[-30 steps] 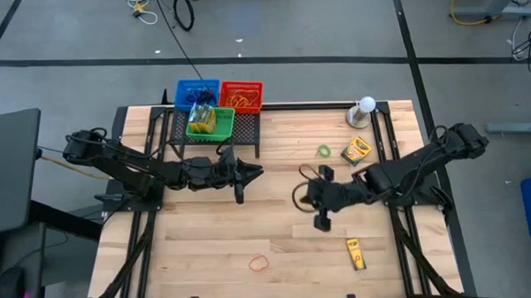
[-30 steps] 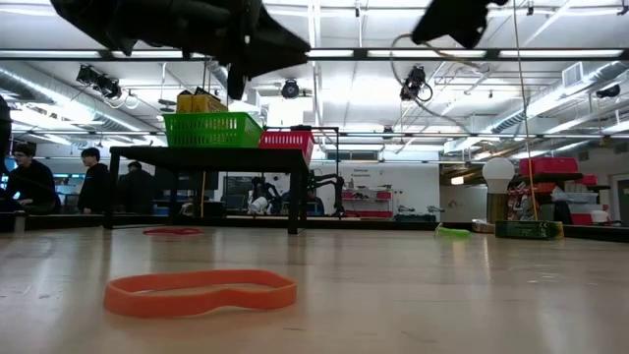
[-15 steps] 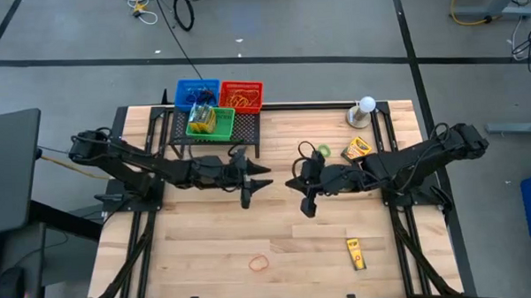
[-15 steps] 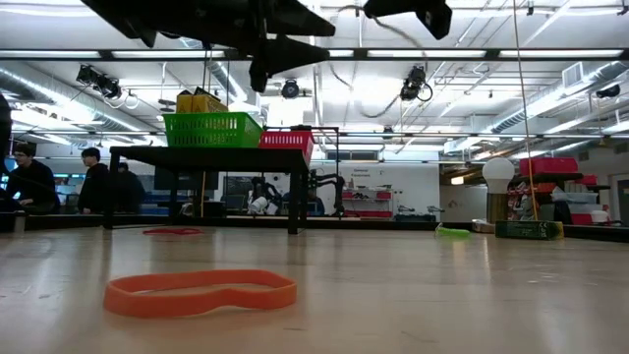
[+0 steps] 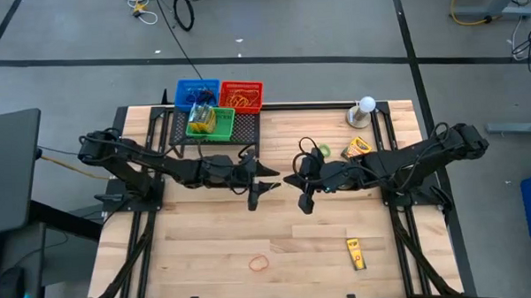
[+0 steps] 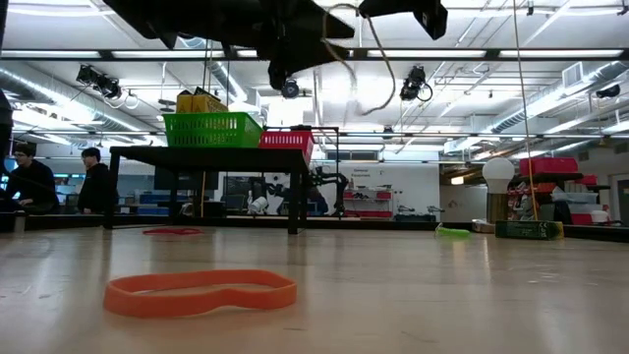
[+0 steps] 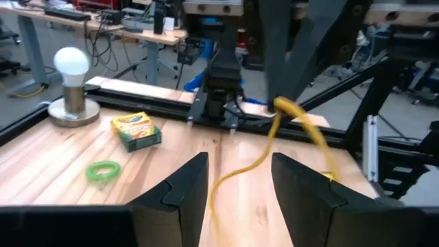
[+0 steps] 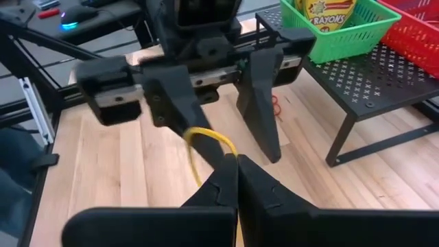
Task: Pick & Place Office Desk Supplies
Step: Put the yellow rubber band into the red bin
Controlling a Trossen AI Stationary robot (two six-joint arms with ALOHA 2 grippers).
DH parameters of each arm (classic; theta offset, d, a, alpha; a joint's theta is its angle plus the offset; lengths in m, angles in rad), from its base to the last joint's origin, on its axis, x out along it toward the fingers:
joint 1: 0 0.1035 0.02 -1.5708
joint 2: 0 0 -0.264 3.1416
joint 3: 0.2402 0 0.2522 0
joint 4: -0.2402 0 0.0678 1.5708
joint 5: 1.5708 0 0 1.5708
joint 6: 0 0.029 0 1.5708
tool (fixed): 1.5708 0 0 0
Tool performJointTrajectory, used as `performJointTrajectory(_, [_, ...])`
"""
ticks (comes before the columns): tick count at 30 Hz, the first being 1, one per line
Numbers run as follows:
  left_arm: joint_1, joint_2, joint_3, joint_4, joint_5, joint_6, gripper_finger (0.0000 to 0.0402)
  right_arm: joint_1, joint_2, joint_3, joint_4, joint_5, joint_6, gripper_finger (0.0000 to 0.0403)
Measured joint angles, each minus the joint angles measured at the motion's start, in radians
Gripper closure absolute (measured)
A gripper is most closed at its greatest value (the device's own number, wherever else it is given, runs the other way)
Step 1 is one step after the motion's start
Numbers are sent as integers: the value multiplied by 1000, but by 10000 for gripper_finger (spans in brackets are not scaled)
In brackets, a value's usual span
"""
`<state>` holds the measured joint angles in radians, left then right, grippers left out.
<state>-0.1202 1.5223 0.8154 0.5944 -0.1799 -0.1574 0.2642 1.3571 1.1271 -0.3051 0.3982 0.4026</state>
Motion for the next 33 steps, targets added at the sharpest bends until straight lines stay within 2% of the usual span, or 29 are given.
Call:
performJointTrajectory(13, [24, -62, 0, -137, 2, -3, 223, 1, 0, 0, -7, -6, -16, 403])
performJointTrajectory(17, [34, -68, 0, -153, 51, -7, 222, 1, 0, 0, -7, -10, -20, 403])
performJointTrajectory(24, [53, -84, 0, -176, 55, -6, 223, 1, 0, 0, -10, -17, -26, 403])
performJointTrajectory(30, [79, -113, 0, -183, 165, -33, 223, 1, 0, 0, -26, -22, -26, 403])
performJointTrajectory(33, [80, -119, 0, -197, 183, -30, 223, 1, 0, 0, -26, -28, -26, 403])
